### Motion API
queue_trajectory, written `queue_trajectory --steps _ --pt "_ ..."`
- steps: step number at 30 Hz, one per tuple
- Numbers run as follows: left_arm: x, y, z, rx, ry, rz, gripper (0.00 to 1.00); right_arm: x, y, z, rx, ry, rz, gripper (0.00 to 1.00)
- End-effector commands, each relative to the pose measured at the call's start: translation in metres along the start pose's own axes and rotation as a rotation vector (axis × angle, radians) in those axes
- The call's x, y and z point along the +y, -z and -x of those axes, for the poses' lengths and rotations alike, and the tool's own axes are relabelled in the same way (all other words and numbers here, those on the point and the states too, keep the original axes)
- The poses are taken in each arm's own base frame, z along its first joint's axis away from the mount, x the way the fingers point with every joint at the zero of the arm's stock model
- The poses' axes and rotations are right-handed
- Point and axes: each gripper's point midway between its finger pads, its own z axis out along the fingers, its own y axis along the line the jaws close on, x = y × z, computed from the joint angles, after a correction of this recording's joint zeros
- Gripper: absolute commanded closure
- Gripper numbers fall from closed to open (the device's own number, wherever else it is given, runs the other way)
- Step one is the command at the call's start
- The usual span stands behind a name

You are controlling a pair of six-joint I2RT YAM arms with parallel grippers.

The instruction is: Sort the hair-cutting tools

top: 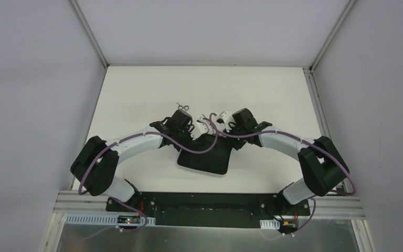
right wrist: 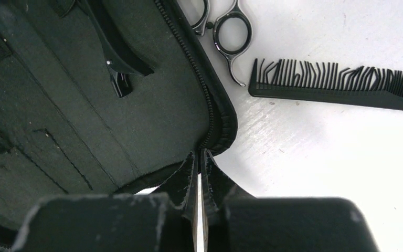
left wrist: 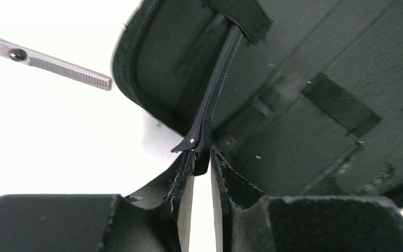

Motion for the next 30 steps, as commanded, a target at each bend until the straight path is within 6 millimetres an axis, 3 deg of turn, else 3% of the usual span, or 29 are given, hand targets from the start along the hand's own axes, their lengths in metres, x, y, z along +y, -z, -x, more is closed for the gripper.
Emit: queue_trajectory --steps 1,8,14,21,25,30 --pt "0.012 0.004 0.031 -0.097 -0.132 -0.009 0.81 0.018 0.003 0.021 -0.059 0.053 0.079 1.00" --pt "0.000 -0.002 0.042 -0.128 -0.125 -0.088 0.80 0.024 0.004 0.023 -0.058 0.068 0.084 1.00" --pt "-0.014 -0.002 0.043 -0.118 -0.007 -0.057 1.00 0.022 0.006 0.029 -0.082 0.042 0.061 1.00" --pt "-0.025 -0.002 0.029 -0.128 0.067 0.041 1.00 0.020 0.006 0.032 -0.114 0.006 0.038 1.00" --pt "-0.019 -0.007 0.027 -0.118 0.065 0.073 0.91 0.019 0.005 0.032 -0.113 0.007 0.039 1.00" --pt "-0.020 -0.006 0.036 -0.134 0.086 0.061 0.65 0.020 0.006 0.033 -0.115 0.007 0.039 1.00"
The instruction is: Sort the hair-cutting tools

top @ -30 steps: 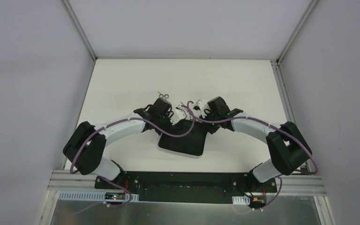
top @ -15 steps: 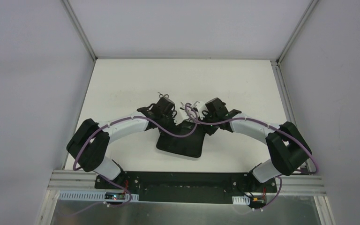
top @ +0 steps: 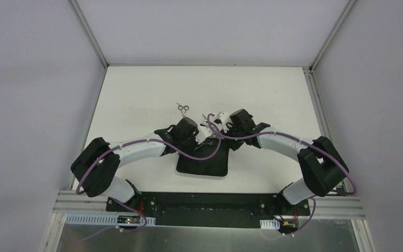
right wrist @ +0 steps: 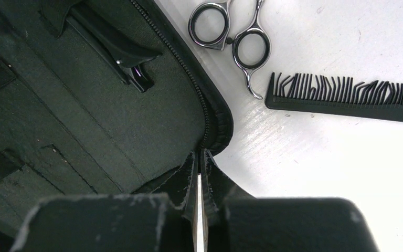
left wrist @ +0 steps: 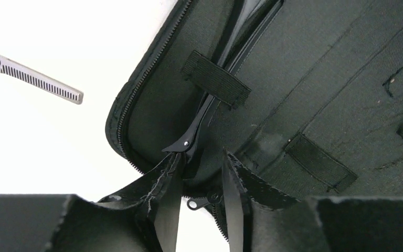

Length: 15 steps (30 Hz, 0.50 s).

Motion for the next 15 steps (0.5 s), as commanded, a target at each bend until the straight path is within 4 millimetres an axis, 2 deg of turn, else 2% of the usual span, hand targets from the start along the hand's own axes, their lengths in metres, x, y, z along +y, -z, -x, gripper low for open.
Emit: queue_trajectory --steps 1,7,8,15 --pt "0.001 0.003 0.025 -0.079 0.054 0.011 0.61 0.006 0.008 0.026 -0.091 0.011 0.015 1.00" --pt "-0.003 0.023 0.027 -0.132 0.145 0.011 0.47 0.004 0.012 0.028 -0.095 0.004 -0.002 0.99" --pt "-0.001 0.035 0.030 -0.167 0.171 0.028 0.47 0.003 0.013 0.029 -0.098 0.004 -0.005 0.98" --pt "0.013 0.069 0.028 -0.253 0.345 0.130 0.42 0.004 0.027 0.038 -0.110 -0.012 -0.015 0.82"
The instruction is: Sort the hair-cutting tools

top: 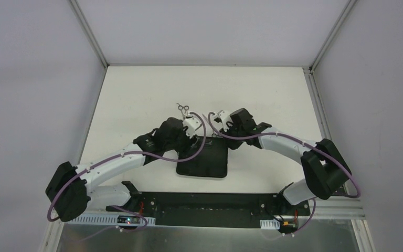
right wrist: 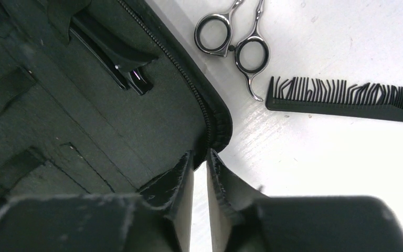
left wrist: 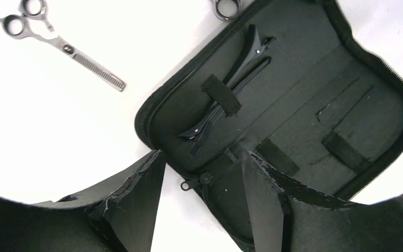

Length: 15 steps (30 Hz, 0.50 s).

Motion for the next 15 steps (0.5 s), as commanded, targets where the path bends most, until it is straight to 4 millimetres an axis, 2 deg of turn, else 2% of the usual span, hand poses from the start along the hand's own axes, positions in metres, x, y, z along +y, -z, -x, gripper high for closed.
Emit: queue_trajectory --steps 1,7,11,15 --pt "0.009 0.017 0.000 -0.043 0.171 0.084 0.41 0.002 0.026 0.033 -0.088 -0.004 -0.016 0.76" --pt "0.016 0.024 -0.006 -0.039 0.477 0.145 0.41 0.009 0.049 0.045 -0.109 -0.026 -0.007 0.59" --pt "0.022 0.025 -0.015 -0.009 0.645 0.176 0.38 0.021 0.057 0.061 -0.147 -0.035 0.052 0.57" --pt "0.031 0.024 -0.037 0.052 0.787 0.222 0.39 0.045 0.050 0.082 -0.172 -0.019 0.152 0.56"
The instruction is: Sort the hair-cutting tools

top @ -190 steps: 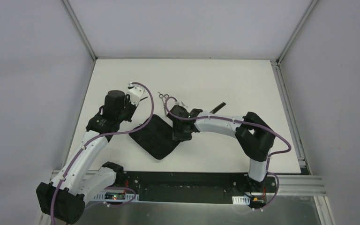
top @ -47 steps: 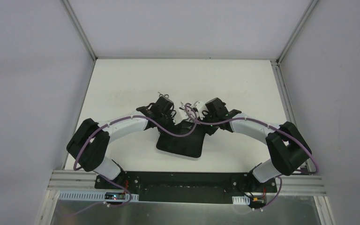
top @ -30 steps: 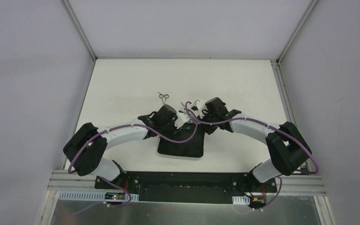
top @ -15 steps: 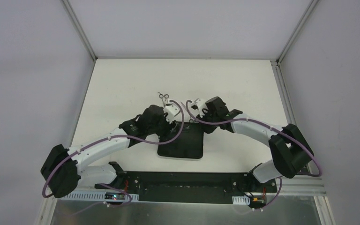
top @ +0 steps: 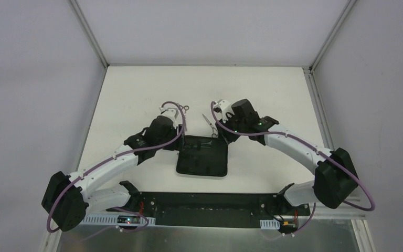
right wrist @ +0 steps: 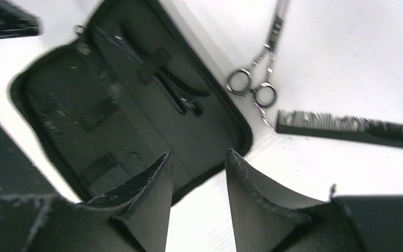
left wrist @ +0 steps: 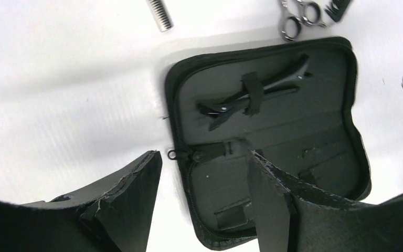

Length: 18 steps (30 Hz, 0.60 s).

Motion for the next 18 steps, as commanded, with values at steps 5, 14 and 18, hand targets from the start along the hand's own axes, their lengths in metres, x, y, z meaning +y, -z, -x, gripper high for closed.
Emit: queue_trajectory --steps 5,14,18 --pt "0.030 -0.004 -0.036 0.124 0.263 0.116 0.41 0.052 -0.033 0.040 0.007 0.034 0.196 0.56" --pt "0.039 -0.018 -0.063 0.251 0.314 0.157 0.50 0.080 -0.081 0.044 0.085 0.117 0.331 0.58" --pt "0.038 -0.024 -0.070 0.297 0.328 0.151 0.55 0.083 -0.093 0.040 0.109 0.138 0.371 0.57"
